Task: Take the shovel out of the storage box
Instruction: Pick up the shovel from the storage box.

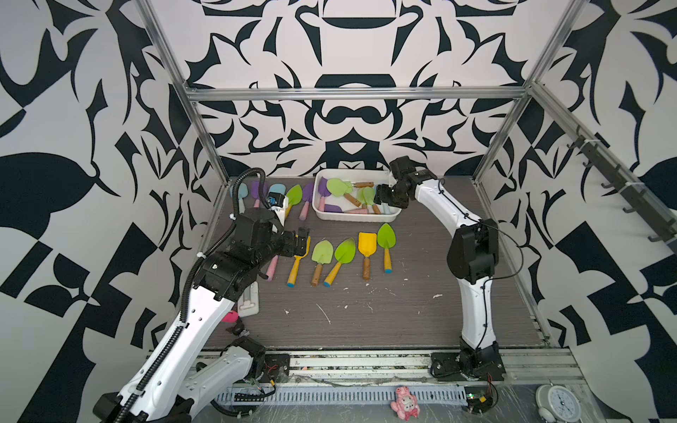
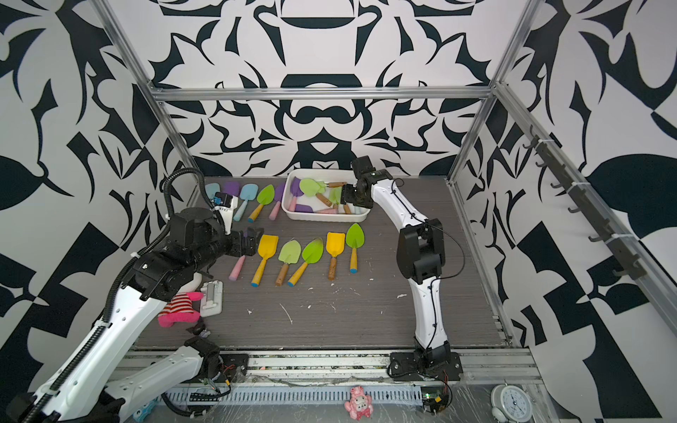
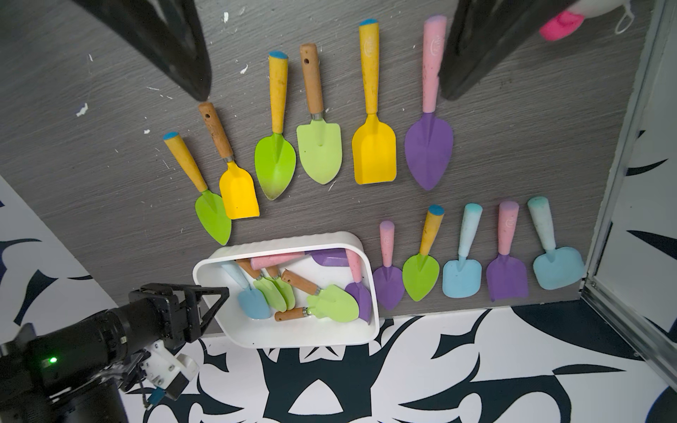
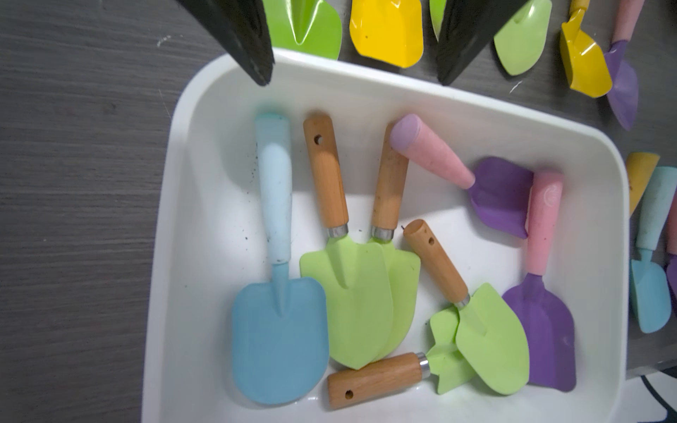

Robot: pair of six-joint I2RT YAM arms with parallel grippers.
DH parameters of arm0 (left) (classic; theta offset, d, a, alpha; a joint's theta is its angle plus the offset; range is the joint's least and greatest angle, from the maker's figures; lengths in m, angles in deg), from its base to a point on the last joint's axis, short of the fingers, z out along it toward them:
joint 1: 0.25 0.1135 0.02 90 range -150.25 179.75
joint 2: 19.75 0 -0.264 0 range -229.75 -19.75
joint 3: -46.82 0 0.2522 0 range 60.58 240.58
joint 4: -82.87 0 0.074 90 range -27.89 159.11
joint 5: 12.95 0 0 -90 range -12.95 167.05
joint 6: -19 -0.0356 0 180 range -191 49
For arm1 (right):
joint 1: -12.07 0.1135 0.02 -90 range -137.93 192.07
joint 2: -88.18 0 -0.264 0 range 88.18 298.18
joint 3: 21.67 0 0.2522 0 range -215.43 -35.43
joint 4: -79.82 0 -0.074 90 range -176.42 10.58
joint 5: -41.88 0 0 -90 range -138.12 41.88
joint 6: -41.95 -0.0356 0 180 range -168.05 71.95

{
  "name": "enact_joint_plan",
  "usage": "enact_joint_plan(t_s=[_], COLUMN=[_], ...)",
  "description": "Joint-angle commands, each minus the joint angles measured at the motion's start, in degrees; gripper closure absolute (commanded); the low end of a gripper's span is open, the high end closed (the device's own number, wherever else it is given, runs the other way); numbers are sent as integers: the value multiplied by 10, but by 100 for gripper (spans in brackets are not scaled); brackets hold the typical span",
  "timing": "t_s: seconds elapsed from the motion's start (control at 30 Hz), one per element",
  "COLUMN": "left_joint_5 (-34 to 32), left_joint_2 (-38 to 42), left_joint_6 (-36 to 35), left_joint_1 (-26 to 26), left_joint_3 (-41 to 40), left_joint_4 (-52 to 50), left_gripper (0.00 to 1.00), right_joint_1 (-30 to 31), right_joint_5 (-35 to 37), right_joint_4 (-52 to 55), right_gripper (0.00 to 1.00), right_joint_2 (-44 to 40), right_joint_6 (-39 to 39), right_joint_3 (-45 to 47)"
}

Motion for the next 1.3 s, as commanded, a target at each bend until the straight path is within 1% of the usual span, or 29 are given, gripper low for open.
enact_joint_plan(t_s=[0.0, 0.5, 0.63, 0.77, 1.03, 1.13, 1.27], left_joint_5=[-7, -3, 0, 2, 4, 7, 9], left_joint_2=[12, 5, 3, 1, 1, -1, -7], left_joint_6=[8, 18, 21, 24, 24, 24, 24], left_joint_1=[-2, -1, -1, -1, -1, -1, -1], left_joint_3=[7, 22, 20, 16, 9, 7, 5], left_joint_4=[-29, -50, -51, -50, -50, -48, -44], left_gripper=[1, 1, 1, 0, 0, 1, 1], right_joint_1=[-5, -12, -13, -13, -13, -13, -13], right_joint_5=[10, 27, 26, 32, 85, 97, 97], right_joint_4=[22, 45, 45, 42, 55, 61, 81], right_gripper=[28, 31, 32, 33, 37, 39, 44], right_joint_2=[17, 169, 192, 204, 213, 221, 246], right_joint_6=[16, 33, 33, 38, 59, 65, 66], right_joint_3=[-58, -235, -256, -259, -261, -266, -298])
